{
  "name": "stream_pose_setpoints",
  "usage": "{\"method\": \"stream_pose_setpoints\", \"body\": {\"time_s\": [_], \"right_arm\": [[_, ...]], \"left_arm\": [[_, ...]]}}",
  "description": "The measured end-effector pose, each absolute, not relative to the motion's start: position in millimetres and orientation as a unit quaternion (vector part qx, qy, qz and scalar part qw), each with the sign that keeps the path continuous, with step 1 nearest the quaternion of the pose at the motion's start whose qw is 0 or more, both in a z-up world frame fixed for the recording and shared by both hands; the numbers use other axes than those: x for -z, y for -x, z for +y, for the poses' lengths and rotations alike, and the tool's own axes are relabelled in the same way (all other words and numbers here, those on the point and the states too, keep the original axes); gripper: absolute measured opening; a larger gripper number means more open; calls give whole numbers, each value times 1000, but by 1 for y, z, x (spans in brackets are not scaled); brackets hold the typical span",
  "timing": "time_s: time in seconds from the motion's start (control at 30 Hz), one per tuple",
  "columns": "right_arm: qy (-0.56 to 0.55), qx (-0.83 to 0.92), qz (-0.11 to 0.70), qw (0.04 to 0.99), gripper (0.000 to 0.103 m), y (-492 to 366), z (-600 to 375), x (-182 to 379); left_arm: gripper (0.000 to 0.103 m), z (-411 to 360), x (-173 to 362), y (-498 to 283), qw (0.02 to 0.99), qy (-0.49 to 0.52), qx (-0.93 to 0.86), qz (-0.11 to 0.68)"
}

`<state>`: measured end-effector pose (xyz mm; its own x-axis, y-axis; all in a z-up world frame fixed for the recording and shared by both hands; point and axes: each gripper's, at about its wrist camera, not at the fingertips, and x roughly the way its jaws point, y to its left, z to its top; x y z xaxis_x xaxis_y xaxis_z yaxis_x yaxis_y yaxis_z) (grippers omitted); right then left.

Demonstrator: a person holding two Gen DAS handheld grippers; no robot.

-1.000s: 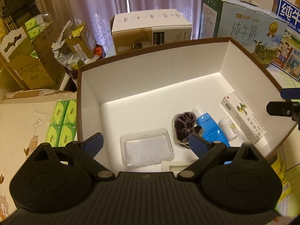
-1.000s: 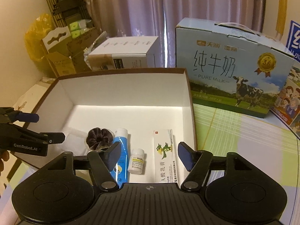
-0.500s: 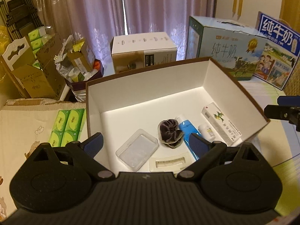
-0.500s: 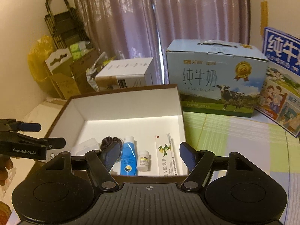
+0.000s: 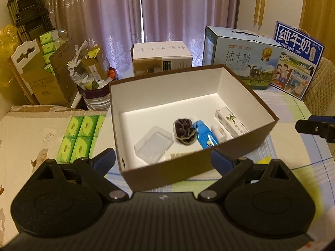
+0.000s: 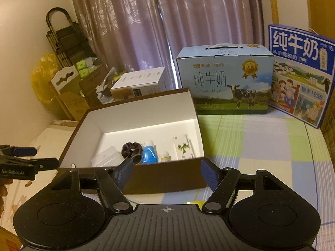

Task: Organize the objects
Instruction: 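Withdraw both tools from the box back toward the white cloth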

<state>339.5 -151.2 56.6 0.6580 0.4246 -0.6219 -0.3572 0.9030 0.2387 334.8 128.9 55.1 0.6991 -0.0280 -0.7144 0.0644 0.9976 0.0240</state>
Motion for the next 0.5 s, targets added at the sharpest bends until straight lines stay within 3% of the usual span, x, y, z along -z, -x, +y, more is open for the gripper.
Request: {"method": "stream_pose_setpoints", "body": {"time_s": [0.5], "right_arm": [[-44,-222,401,888,68,-293,-151,-27]], "left_arm": [[96,126,-23,-282,901,0,39,431]]}}
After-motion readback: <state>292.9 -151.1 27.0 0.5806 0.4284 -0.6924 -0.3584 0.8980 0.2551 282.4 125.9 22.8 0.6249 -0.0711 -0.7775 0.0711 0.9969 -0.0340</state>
